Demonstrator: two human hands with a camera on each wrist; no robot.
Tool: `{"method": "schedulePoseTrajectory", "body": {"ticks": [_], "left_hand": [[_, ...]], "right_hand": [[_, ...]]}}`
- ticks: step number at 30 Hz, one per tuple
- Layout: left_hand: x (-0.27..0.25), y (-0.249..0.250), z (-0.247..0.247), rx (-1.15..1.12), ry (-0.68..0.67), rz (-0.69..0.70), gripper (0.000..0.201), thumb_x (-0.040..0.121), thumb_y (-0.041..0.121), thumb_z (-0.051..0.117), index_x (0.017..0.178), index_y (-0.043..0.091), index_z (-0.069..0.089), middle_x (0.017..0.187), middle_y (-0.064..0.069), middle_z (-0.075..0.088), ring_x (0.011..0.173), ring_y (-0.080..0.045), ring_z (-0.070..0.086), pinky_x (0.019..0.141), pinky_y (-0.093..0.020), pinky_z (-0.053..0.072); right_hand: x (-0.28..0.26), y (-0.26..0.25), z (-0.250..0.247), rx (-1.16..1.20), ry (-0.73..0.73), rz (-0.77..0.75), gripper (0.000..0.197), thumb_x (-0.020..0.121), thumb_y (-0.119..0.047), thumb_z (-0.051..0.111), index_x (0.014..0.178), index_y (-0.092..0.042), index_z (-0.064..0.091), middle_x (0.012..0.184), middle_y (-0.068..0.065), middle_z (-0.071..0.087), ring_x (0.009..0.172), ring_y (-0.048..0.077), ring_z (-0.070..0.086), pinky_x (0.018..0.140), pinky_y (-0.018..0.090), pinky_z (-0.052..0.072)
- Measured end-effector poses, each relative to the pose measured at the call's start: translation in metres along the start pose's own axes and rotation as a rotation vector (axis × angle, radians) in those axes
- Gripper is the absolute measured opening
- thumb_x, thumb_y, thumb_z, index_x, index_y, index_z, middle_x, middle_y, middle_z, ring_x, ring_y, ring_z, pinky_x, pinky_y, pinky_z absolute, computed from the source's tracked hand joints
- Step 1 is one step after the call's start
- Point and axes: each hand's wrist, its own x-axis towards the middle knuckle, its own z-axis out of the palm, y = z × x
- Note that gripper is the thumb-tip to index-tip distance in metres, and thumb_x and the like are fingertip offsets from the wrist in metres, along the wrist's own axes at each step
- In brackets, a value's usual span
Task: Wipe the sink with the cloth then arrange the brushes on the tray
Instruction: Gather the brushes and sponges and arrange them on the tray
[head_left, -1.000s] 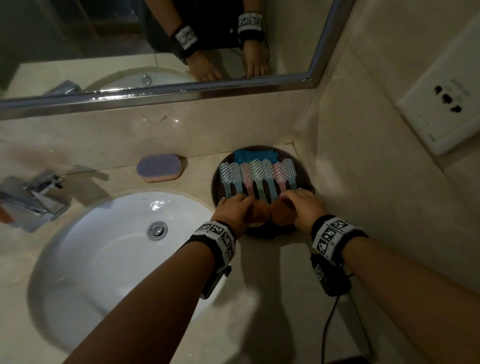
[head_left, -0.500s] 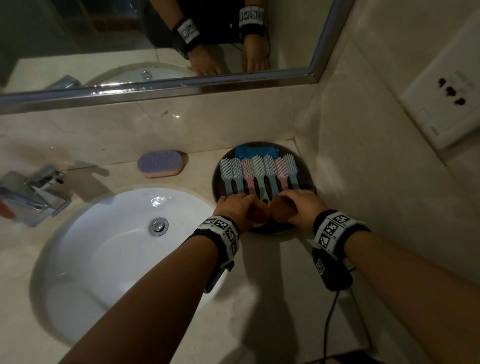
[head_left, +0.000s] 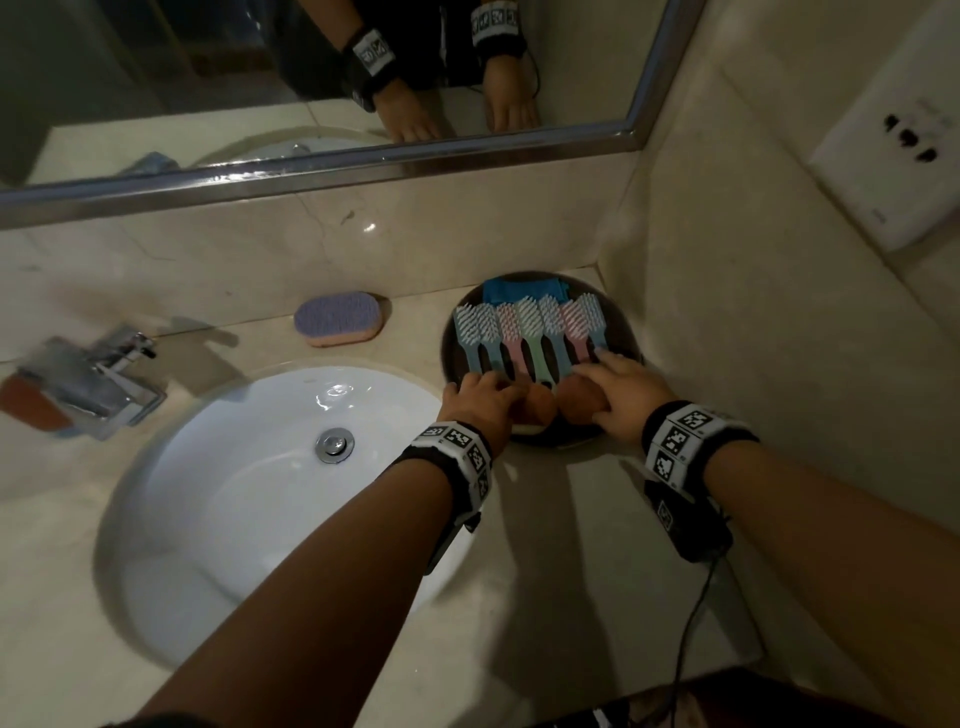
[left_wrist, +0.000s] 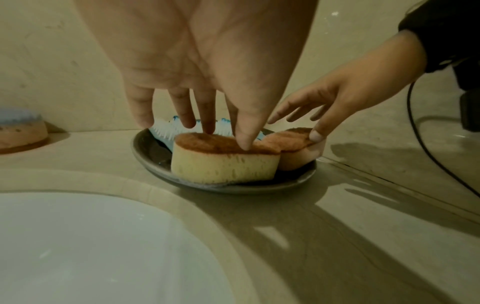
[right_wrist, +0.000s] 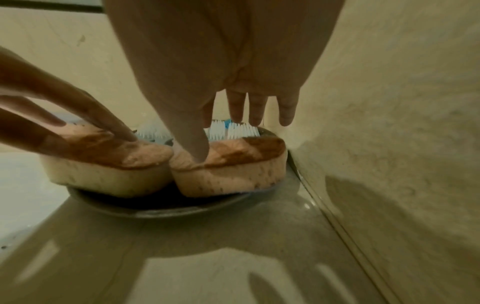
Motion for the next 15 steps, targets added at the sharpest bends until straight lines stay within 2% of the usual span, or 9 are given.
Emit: {"method": "schedulePoseTrajectory", "body": {"ticks": [6,11,15], "left_hand": [[-0.020,-0.004,-0.025,-0.038,0.019,-0.001,0.053,0.092,0.029,0.047,0.142,0.031,0.031,0.152,-0.002,0.028,0.139,-0.028,0.026,0.113,-0.049,0.023],[-0.063,-0.020,-0.047,-0.075,0.136,-0.051,0.051,0.091,0.033,0.048,0.140,0.029,0.034,0.149,0.000,0.033,0.135,-0.026,0.032,0.109,-0.048,0.029],[-0.103,-0.037,-0.062,-0.067,0.223,-0.150,0.055,0.090,0.032,0.051,0.142,0.028,0.032,0.148,-0.001,0.034,0.134,-0.027,0.033,0.108,-0.047,0.032]], "right_hand": [[-0.028,-0.022,-0.018,0.091,0.073,0.040,0.063,0.085,-0.026,0.061,0.142,-0.023,0.034,0.154,0.008,0.019,0.137,0.030,0.030,0.109,0.041,0.035],[-0.050,-0.053,-0.039,0.072,0.127,-0.044,0.059,0.085,-0.025,0.057,0.141,-0.024,0.036,0.152,0.006,0.022,0.136,0.030,0.031,0.107,0.045,0.036],[-0.066,-0.081,-0.060,0.071,0.178,-0.131,0.059,0.085,-0.026,0.055,0.141,-0.020,0.038,0.154,0.010,0.021,0.139,0.031,0.028,0.112,0.042,0.031]]}}
